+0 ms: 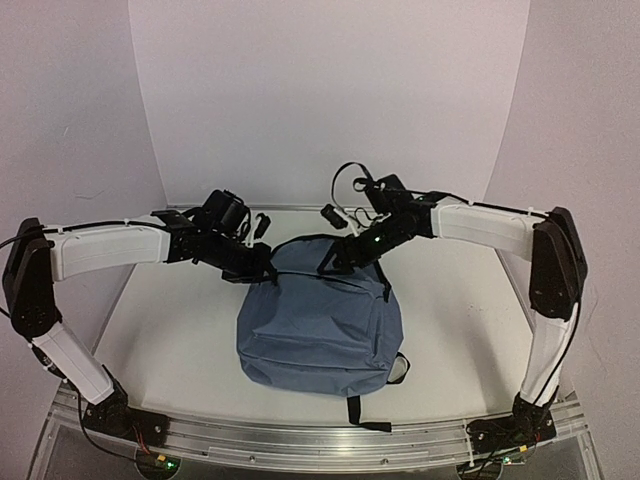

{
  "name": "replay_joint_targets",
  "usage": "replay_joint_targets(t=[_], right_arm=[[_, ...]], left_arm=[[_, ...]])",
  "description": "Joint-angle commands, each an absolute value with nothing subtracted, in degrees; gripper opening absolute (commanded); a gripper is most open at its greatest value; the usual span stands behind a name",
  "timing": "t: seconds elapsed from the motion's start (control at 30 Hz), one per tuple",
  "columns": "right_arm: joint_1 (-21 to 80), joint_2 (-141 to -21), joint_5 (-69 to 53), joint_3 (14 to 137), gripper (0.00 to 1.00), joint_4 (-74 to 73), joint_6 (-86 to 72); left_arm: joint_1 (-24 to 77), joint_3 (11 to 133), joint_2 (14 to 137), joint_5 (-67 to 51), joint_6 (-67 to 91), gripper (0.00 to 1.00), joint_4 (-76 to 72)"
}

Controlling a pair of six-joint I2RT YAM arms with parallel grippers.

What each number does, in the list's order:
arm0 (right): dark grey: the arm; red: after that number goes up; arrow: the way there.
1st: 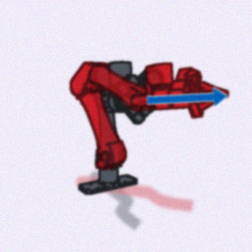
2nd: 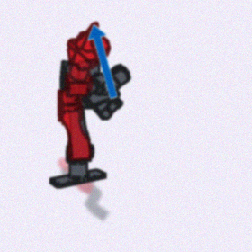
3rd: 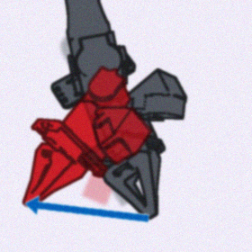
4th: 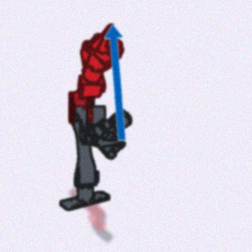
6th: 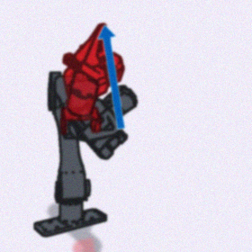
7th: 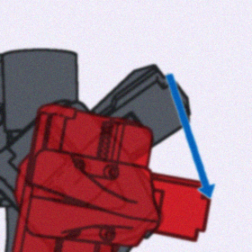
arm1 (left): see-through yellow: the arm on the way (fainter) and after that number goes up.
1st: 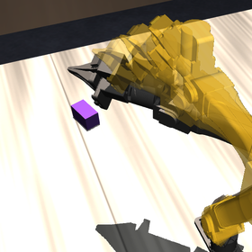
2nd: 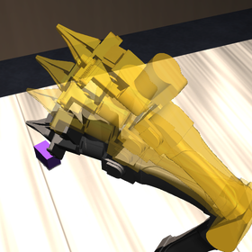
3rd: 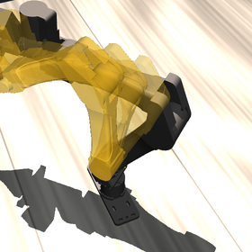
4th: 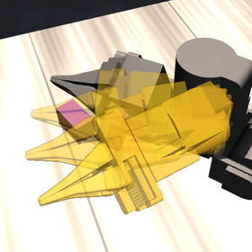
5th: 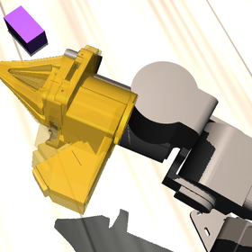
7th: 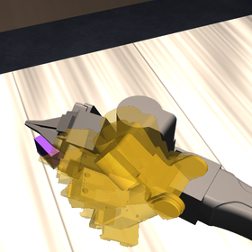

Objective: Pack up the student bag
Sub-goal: Adjust the student bag at the center of the board.

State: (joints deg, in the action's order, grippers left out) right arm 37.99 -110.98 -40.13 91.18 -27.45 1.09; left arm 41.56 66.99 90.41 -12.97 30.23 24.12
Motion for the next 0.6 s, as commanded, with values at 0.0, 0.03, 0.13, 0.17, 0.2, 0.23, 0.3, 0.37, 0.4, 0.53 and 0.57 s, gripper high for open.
replay_joint_targets(t=[0.0,0.03,0.13,0.17,0.2,0.23,0.3,0.37,0.4,0.53,0.57], right_arm=[[40.50,-113.83,-40.52,95.18,0.73,-29.52,2.86],[40.91,-114.49,-40.51,95.49,0.73,-29.65,2.84],[41.62,-116.12,-40.36,96.00,0.63,-29.87,2.59],[41.66,-116.40,-40.08,96.00,0.52,-29.94,2.56],[41.66,-116.39,-39.26,95.91,0.40,-29.97,2.58],[41.66,-116.20,-38.16,95.76,0.28,-30.00,2.67],[41.66,-115.16,-35.81,95.34,0.04,-30.40,3.14],[41.60,-113.86,-33.47,95.28,0.00,-31.71,4.07],[41.51,-113.22,-32.42,95.36,0.00,-32.60,4.74],[39.83,-109.55,-31.19,94.02,0.00,-34.47,6.40],[39.28,-108.54,-31.10,93.45,0.00,-34.59,6.46]], left_arm=[[41.66,66.11,89.22,-14.00,31.41,0.00,19.80],[41.66,65.75,89.13,-14.11,31.65,0.00,19.39],[41.68,64.44,89.01,-14.32,32.49,0.00,18.20],[41.69,64.01,88.92,-14.15,32.71,0.00,17.85],[41.66,63.61,88.82,-13.93,32.86,0.00,17.71],[41.66,63.28,88.71,-13.63,32.95,0.00,17.72],[41.59,62.93,88.60,-12.52,33.25,0.00,18.58],[41.56,62.87,88.75,-10.47,33.43,0.00,19.96],[41.53,62.82,88.83,-9.49,33.55,0.00,20.75],[40.61,61.58,89.40,-7.79,34.87,0.00,21.91],[40.51,61.40,89.67,-7.59,35.05,0.00,21.90]])
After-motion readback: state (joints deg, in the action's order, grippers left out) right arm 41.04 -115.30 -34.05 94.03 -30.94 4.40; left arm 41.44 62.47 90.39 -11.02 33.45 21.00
